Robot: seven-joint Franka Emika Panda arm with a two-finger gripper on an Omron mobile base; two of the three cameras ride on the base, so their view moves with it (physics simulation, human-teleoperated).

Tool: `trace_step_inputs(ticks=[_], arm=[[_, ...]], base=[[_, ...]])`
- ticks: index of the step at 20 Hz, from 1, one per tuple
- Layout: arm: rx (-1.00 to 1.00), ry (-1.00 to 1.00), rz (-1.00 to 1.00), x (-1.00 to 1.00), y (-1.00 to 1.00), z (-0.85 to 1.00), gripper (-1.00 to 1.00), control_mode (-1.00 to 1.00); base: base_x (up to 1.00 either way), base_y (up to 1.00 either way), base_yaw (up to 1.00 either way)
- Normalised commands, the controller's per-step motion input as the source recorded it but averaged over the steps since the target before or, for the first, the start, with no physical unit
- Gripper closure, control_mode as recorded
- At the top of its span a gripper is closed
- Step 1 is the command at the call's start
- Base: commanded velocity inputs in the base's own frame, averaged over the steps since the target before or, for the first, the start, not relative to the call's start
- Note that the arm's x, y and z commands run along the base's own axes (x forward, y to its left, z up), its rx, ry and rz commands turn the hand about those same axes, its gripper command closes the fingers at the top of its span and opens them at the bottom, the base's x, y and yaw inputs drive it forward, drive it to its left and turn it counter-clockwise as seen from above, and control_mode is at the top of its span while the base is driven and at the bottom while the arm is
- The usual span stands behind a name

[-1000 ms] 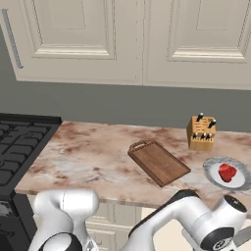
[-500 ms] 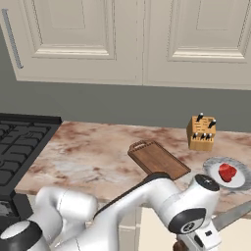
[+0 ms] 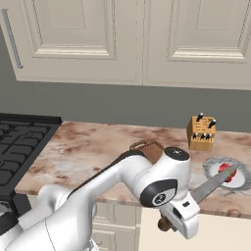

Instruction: Pick up the knife from the drawer and place it on the cutting board. Then place the meat from the plate to the cutting board.

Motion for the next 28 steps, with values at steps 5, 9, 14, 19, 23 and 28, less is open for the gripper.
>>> trace_step_inputs(ticks=[5, 9, 14, 19, 23, 28], arm=[[-0.05, 0.0, 0.16, 0.32, 0.49, 0.42, 1.0, -1.0], [-0.06, 0.03, 0.23, 0.36, 0.49, 0.26, 1.0, -1.0], [-0.04, 0.06, 0.29, 0.4, 0.36, 0.15, 1.0, -1.0], [0.0, 0.05, 0.32, 0.33, 0.26, 0.02, 1.0, -1.0], [0.0, 0.13, 0.35, 0.36, 0.19, 0.0, 1.0, -1.0], [0.0, 0.13, 0.32, 0.24, 0.09, 0.0, 1.0, -1.0]], base=[[0.0, 0.0, 0.0], [0.0, 0.0, 0.0], [0.0, 0.0, 0.0], [0.0, 0.0, 0.0], [0.0, 0.0, 0.0], [0.0, 0.0, 0.0]])
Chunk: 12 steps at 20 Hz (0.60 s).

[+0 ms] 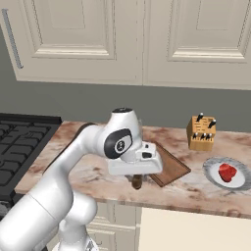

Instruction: Pick up the knife from the drawer and place it on the cutting board. Then place the meat from the plate to the cutting board.

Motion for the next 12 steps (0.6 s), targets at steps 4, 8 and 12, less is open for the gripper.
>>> trace_step_inputs(ticks=[4, 8, 12], arm=[[0.0, 0.12, 0.25, 0.28, 0.03, -0.08, 1.0, -1.0], [0.0, 0.16, 0.21, 0.48, 0.02, -0.08, 1.0, -1.0], [0.01, 0.15, 0.15, 0.46, 0.09, -0.15, 1.0, -1.0]], base=[[0.0, 0.0, 0.0], [0.0, 0.0, 0.0], [0.0, 0.0, 0.0]])
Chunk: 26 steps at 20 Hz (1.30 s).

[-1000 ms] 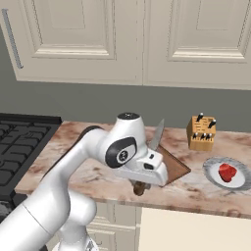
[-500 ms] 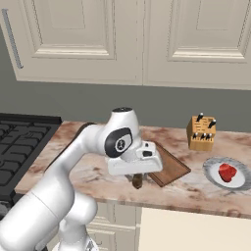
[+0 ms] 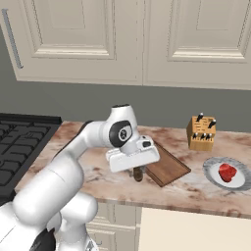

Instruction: Pick up the knife from the drawer and place it on the cutting board. Then place the meat from the plate to the cutting board.

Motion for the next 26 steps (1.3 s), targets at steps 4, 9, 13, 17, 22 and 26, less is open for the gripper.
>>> trace_step_inputs(ticks=[4, 9, 13, 17, 22, 26], arm=[[0.0, 0.16, 0.09, 0.5, 0.0, -0.19, 1.0, -1.0], [0.0, 0.17, 0.07, 0.53, 0.0, -0.26, 1.0, -1.0], [0.04, 0.14, 0.07, 0.54, -0.06, -0.28, 1.0, -1.0], [0.09, 0.09, 0.08, 0.52, -0.13, -0.3, 1.0, -1.0], [0.17, 0.01, 0.09, 0.33, -0.24, -0.3, 1.0, -1.0], [0.21, -0.02, 0.09, 0.22, -0.22, -0.23, 1.0, -1.0]], base=[[0.0, 0.0, 0.0], [0.0, 0.0, 0.0], [0.0, 0.0, 0.0], [0.0, 0.0, 0.0], [0.0, 0.0, 0.0], [0.0, 0.0, 0.0]])
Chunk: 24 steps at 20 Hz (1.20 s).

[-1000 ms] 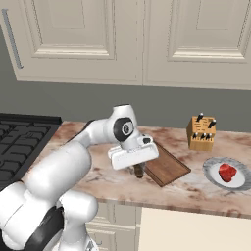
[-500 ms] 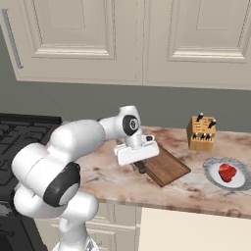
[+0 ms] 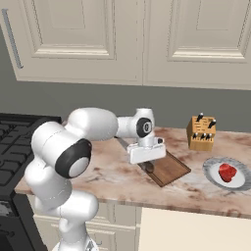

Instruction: Pick up the knife from the drawer and place it on the cutting board. Then place the meat from the plate to the cutting board.

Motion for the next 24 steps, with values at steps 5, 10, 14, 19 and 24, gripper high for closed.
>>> trace_step_inputs(ticks=[5, 10, 14, 19, 24], arm=[[0.19, -0.06, 0.07, 0.11, -0.16, -0.12, 1.0, -1.0], [0.12, -0.13, 0.01, 0.0, -0.03, -0.05, 1.0, -1.0], [0.01, -0.1, -0.01, 0.0, 0.0, -0.02, 1.0, -1.0], [0.01, -0.1, -0.03, 0.0, 0.0, -0.03, 1.0, -1.0], [0.0, -0.04, -0.05, 0.0, 0.11, -0.09, 1.0, -1.0]], base=[[0.0, 0.0, 0.0], [0.0, 0.0, 0.0], [0.0, 0.0, 0.0], [0.0, 0.0, 0.0], [0.0, 0.0, 0.0]])
